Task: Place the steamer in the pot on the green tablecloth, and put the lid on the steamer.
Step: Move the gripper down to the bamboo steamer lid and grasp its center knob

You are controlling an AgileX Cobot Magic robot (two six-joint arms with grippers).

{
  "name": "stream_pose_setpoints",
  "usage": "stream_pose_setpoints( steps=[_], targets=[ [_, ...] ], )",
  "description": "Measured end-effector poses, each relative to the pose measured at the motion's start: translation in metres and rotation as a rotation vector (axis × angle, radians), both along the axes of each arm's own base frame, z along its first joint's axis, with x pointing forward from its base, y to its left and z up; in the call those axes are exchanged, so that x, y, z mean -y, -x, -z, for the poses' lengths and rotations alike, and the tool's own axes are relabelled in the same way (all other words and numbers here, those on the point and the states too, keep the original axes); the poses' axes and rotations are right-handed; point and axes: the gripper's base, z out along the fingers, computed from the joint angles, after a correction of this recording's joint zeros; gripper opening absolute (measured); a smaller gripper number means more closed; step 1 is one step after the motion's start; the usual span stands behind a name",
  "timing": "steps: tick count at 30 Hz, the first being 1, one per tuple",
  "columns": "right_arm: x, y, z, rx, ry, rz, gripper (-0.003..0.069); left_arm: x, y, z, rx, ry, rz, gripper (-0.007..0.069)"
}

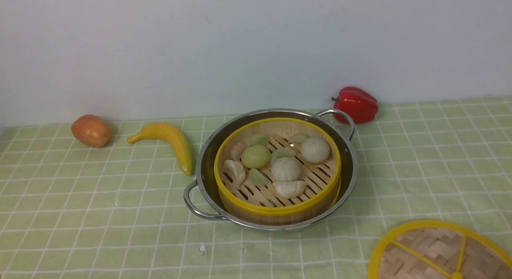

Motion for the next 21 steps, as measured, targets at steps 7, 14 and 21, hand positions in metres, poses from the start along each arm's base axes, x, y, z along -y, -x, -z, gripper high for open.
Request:
stream_pose_setpoints(
  steps=[7, 14, 21],
  targets=[
    [0.0, 0.0, 0.0, 0.0, 0.0, 0.0, 0.0243, -0.0025, 0.007, 0.008, -0.05, 0.024, -0.042, 0.0117],
    [0.0, 0.0, 0.0, 0.0, 0.0, 0.0, 0.0243, -0.0026, 0.0072, 0.0082, -0.06, -0.007, -0.036, 0.0126],
    [0.0, 0.0, 0.0, 0.0, 0.0, 0.0, 0.0243, -0.0026, 0.0072, 0.0082, -0.062, -0.015, -0.034, 0.0138]
  ],
)
